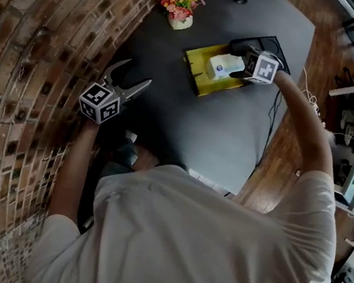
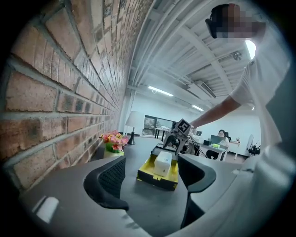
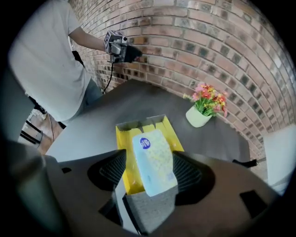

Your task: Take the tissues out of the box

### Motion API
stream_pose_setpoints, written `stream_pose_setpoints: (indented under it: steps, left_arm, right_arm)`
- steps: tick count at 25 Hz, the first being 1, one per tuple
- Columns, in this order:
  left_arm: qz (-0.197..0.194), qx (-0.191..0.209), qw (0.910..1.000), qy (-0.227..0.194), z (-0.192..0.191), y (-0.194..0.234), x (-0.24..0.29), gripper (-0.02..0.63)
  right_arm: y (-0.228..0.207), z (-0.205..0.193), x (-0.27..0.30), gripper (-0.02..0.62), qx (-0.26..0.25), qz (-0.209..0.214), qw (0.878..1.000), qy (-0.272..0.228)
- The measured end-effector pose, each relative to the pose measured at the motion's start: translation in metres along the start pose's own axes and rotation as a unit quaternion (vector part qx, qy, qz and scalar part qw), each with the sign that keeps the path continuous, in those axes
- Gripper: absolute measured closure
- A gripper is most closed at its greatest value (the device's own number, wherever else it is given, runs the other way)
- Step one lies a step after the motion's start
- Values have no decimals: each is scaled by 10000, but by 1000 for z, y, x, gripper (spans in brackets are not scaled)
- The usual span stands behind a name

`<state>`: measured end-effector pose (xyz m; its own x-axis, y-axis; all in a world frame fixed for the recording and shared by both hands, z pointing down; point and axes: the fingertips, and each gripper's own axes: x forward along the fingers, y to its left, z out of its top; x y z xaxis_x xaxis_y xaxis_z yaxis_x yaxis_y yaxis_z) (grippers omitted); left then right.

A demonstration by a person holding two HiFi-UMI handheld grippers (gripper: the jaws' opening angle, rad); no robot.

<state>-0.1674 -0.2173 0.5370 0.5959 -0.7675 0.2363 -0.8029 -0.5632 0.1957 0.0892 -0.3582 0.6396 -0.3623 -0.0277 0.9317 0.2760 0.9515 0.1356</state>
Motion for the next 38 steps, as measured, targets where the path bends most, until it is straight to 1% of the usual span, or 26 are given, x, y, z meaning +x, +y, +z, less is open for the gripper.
stream_pose_setpoints:
  steps: [1,3,7,9,11,13,16,20,22,24,27,29,31,32,33,34,36,38]
  left_arm:
    - [24,0,10000,-19,-1,0,1,243]
    - [36,-20,10000,-51,-4,-2,4,239]
    - [68,-47,10000,-50,-14,-3,1,233]
    - [130,-51,9999,-53,-16,-2,0,233]
    - [188,-62,9998,-69,-17,1,1,233]
    - [216,-79,9997,-76,-19,2,1,233]
    - [229,-106,9997,-42,-24,2,0,233]
    - [247,-98,9996,-8,-28,2,-2,233]
    - [229,-113,9997,-19,-29,-1,-2,233]
    - [190,-136,9997,-14,-29,-2,-1,233]
    - [165,-314,9993,-89,-27,-1,-4,233]
    - [141,-465,9987,-183,-25,0,-6,233]
    - [62,-556,9981,-244,-21,-1,-4,233]
    - [9,-591,9979,-263,-20,-2,-3,233]
    - [-47,-618,9977,-277,-18,-4,-2,233]
    - [-102,-630,9976,-286,-16,-6,-1,233]
    - [-221,-588,9976,-296,-10,-11,1,233]
    - [-363,-483,9977,-309,-1,-15,3,233]
  right_arm:
    - [0,-1,6,264,-130,84,9998,99]
    - [1,-6,18,143,-393,224,9984,350]
    - [4,-12,39,143,-937,427,9915,796]
    - [6,-11,43,143,-1344,550,9837,1065]
    - [0,-15,52,143,-1601,577,9771,1279]
    - [-5,-20,67,143,-1616,626,9751,1382]
    - [0,-17,84,143,-1559,858,9744,1377]
    - [6,-23,96,147,-1435,1130,9714,1515]
    - [11,-26,99,149,-1343,1153,9722,1536]
    - [12,-26,99,183,-1330,1080,9729,1556]
    - [12,-14,89,193,-1466,764,9751,1478]
    - [9,-5,78,193,-1276,394,9818,1347]
    - [1,10,65,193,-701,-150,9934,895]
    - [-3,21,56,193,-322,-477,9967,576]
    - [-6,32,46,193,75,-821,9964,220]
    - [-7,43,33,193,458,-1166,9920,-150]
    - [-3,62,5,193,1052,-1784,9752,-783]
    - [9,78,-22,193,1370,-2291,9564,-1182]
